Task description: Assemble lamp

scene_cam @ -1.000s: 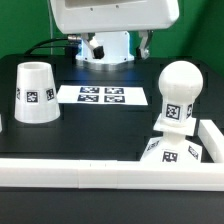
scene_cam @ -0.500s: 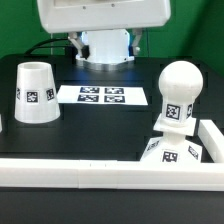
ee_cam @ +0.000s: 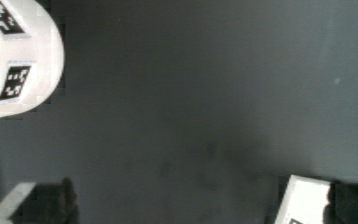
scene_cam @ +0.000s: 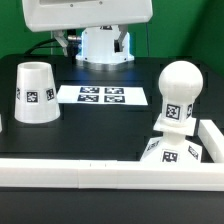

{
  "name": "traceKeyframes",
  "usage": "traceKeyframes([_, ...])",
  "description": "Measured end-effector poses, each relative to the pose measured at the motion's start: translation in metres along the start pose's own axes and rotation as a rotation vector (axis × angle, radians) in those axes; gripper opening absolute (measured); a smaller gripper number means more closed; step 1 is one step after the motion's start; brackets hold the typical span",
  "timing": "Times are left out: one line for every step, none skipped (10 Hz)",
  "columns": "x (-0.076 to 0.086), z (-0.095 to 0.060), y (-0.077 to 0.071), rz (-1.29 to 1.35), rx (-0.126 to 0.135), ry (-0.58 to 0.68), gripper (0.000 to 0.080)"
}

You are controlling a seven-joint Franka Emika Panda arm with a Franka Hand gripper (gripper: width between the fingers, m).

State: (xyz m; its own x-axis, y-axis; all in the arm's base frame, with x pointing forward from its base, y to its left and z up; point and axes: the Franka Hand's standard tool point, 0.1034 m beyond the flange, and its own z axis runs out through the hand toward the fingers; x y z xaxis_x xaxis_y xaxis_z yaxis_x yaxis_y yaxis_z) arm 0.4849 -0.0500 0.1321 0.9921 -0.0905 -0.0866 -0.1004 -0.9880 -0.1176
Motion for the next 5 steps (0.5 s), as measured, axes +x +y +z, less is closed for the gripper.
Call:
traceKeyframes([0.0, 0.001, 0.0, -0.023, -0.002, -0.002, 0.0699])
traceKeyframes([-0.003, 0.003, 0.004, -0.089, -0.003, -0.008, 0.0699])
traceKeyframes([-0.011, 0.004, 0.016, -0.134, -0.002, -0.014, 0.0699])
traceKeyframes([-0.021, 0.005, 0.03, -0.151, 0.0, -0.021, 0.0699])
traceKeyframes([-0.029, 0.006, 0.042, -0.177, 0.001, -0.025, 0.0699])
